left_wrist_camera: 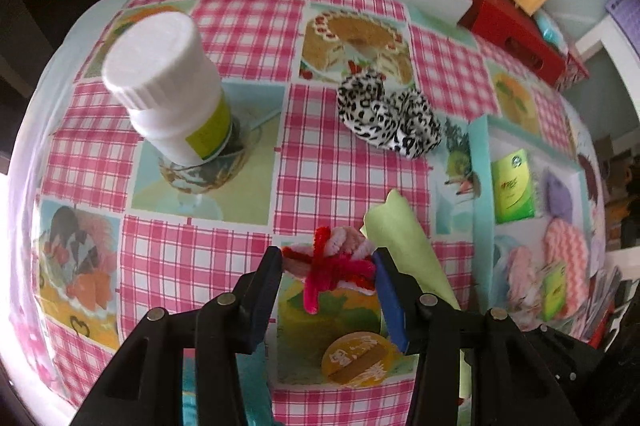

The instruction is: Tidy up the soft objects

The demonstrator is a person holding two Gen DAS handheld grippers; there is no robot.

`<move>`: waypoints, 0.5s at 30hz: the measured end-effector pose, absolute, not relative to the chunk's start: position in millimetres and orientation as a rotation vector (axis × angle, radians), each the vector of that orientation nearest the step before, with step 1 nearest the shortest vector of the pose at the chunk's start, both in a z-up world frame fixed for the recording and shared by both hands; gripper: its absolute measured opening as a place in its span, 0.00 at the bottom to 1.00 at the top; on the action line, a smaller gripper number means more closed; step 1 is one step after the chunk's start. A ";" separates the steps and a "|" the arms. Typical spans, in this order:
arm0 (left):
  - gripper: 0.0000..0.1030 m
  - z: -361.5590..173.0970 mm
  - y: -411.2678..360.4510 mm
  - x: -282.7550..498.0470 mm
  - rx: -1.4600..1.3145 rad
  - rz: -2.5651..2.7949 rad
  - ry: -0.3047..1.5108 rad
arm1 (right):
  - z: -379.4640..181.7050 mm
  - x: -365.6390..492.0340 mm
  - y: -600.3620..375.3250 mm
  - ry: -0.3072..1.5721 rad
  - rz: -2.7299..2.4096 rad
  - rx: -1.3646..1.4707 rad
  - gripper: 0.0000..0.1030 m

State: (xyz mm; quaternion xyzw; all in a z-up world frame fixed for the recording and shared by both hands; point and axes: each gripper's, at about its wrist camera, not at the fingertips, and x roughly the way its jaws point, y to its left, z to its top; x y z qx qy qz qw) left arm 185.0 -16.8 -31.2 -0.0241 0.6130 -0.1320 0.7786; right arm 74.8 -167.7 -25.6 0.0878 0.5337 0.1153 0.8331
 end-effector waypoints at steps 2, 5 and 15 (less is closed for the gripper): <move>0.48 -25.1 -14.9 181.3 -0.073 -0.285 1.306 | -21.3 72.4 -169.3 1.119 0.245 0.190 0.08; 0.48 -14.9 -11.0 174.4 -0.099 -0.279 1.275 | -16.0 69.5 -169.3 1.101 0.244 0.197 0.08; 0.48 11.8 -12.7 156.4 -0.152 -0.290 1.180 | 6.1 63.5 -174.2 1.035 0.249 0.212 0.08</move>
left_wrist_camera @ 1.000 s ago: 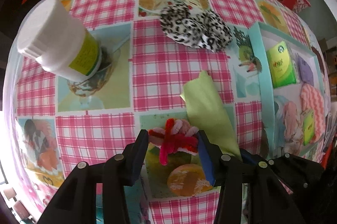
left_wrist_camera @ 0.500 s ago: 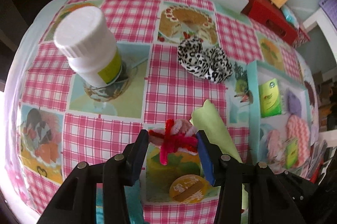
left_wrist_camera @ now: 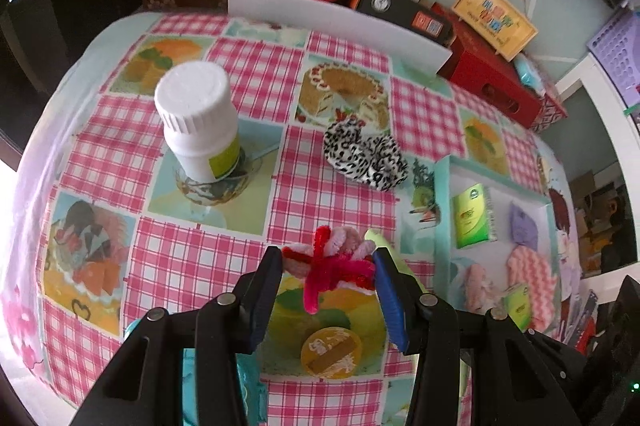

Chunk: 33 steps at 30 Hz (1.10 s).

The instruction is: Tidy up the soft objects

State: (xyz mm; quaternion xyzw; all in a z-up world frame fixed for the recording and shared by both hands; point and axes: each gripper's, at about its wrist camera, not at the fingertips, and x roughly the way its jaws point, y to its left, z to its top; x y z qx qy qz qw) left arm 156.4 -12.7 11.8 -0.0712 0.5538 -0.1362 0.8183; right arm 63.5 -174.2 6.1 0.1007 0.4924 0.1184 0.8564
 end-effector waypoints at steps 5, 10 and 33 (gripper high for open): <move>0.48 30.2 -13.1 150.6 -0.162 -0.312 1.140 | 20.2 58.4 -175.4 0.997 0.247 0.210 0.07; 0.48 40.5 -16.8 146.6 -0.153 -0.325 1.119 | 21.7 57.3 -177.4 0.994 0.238 0.209 0.08; 0.48 2.8 2.2 151.9 -0.169 -0.266 1.202 | -41.4 104.7 -145.6 1.151 0.216 -0.018 0.39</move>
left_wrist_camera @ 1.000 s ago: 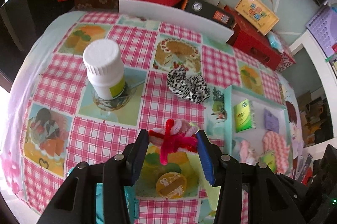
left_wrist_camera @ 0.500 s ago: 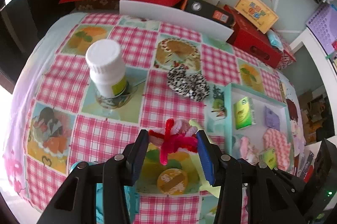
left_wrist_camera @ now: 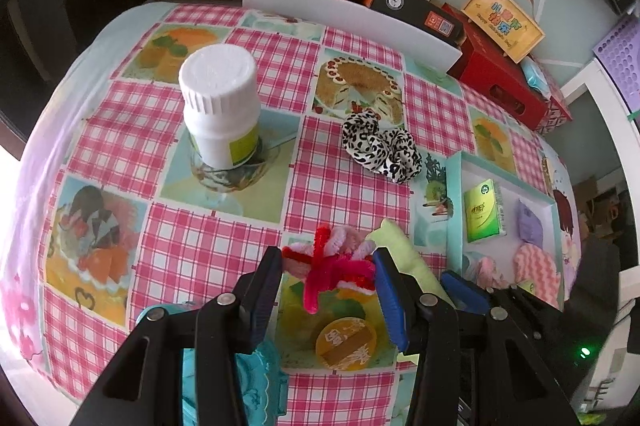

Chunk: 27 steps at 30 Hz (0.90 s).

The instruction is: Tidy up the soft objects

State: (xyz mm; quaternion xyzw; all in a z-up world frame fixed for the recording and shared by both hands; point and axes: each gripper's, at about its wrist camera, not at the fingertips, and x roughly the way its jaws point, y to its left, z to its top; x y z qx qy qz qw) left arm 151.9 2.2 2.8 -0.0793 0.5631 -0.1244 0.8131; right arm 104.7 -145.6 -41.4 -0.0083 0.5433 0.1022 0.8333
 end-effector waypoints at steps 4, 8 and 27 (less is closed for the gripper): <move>0.48 1.5 2.6 152.6 -0.172 -0.264 1.204 | -51.2 106.8 -140.9 1.175 0.219 -0.033 0.39; 0.48 0.2 3.5 152.0 -0.177 -0.265 1.207 | -57.6 103.1 -137.6 1.192 0.231 -0.020 0.34; 0.48 16.4 -4.9 147.1 -0.173 -0.290 1.173 | -18.8 84.2 -160.4 1.089 0.263 0.101 0.06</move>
